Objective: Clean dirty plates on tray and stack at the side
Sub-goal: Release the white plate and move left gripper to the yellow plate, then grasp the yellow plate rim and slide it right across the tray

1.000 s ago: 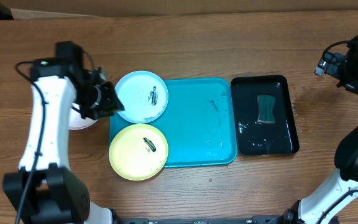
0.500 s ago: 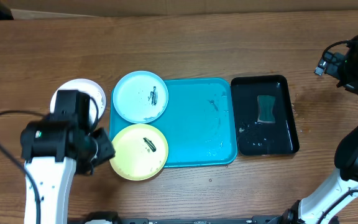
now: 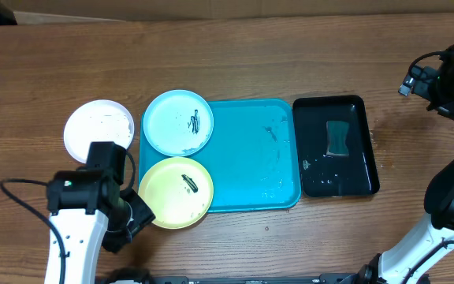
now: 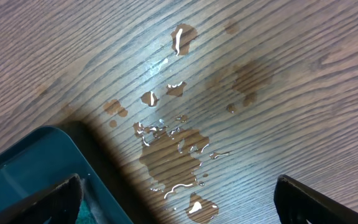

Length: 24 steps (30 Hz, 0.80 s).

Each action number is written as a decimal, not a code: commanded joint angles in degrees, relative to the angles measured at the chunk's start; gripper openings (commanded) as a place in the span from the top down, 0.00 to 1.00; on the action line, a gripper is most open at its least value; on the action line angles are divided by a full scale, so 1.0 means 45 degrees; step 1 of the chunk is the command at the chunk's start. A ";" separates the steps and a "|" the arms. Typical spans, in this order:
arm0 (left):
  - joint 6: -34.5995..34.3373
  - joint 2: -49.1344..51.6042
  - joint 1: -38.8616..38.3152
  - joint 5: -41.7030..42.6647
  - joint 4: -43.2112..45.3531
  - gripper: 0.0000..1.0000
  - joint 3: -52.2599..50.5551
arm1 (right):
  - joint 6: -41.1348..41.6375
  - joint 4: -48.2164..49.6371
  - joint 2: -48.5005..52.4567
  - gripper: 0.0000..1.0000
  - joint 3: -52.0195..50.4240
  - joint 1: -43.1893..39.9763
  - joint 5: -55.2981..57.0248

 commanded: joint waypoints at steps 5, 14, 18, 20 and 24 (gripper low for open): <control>-0.0816 -0.0024 0.0097 0.0549 0.2011 0.48 -0.2074 | 0.0053 0.0078 -0.0189 0.00 0.0068 0.0029 0.0083; -0.1559 0.0034 0.0092 0.0860 0.4376 0.52 -0.3653 | 0.0053 0.0078 -0.0189 0.00 0.0068 0.0024 0.0083; -0.1559 0.0034 0.0092 0.1200 0.5561 0.54 -0.4415 | 0.0053 0.0078 -0.0189 0.00 0.0068 0.0024 0.0083; -0.1554 0.0034 0.0092 0.1462 0.5989 0.60 -0.4677 | 0.0053 0.0078 -0.0189 0.00 0.0068 0.0024 0.0083; -0.1559 0.0034 0.0092 0.1399 0.6271 0.64 -0.4979 | 0.0053 0.0078 -0.0189 0.00 0.0068 0.0024 0.0083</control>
